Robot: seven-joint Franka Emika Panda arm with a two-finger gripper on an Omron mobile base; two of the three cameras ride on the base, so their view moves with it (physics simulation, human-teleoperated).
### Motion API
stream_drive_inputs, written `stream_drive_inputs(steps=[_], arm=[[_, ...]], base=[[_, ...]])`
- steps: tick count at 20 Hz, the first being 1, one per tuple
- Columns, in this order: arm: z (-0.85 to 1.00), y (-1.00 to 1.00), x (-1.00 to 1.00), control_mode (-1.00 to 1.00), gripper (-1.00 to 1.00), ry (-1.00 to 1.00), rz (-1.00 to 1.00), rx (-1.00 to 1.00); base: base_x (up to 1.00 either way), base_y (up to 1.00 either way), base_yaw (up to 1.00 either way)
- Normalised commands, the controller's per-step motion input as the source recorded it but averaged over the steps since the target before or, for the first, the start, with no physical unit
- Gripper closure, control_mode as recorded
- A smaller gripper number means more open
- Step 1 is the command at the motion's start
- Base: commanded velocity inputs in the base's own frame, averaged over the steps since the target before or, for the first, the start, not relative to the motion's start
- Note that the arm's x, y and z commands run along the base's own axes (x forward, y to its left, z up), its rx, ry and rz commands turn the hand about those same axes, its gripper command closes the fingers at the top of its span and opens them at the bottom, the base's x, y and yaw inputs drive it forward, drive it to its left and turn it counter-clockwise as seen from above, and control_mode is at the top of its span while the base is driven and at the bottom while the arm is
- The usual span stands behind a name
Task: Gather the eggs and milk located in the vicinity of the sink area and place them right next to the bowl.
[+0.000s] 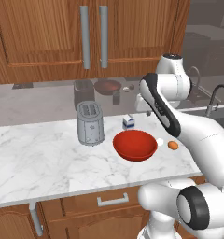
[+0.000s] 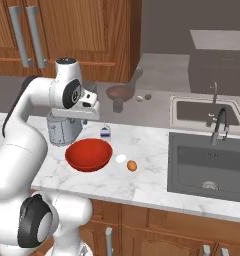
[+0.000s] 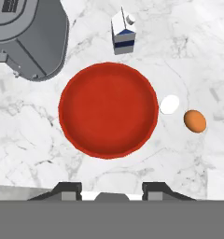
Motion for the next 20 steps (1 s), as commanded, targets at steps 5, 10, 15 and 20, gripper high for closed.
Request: stream_drive_inputs(steps=[5,10,15,20], arm=[[-0.09,0.00,0.00,-1.00,-1.00,0.00,0.00,0.00],[-0.20,0.00,0.04,-1.00,-1.00,0.00,0.00,0.00],[-0.29,0.00,0.20,-1.00,-1.00,0.00,0.00,-0.01],[-0.34,0.00,0.50,-1.00,-1.00,0.03,0.00,-0.01]], base=[[0.00,0.00,0.00],[0.00,0.00,0.00],[0.00,0.00,0.00],[0.00,0.00,0.00]])
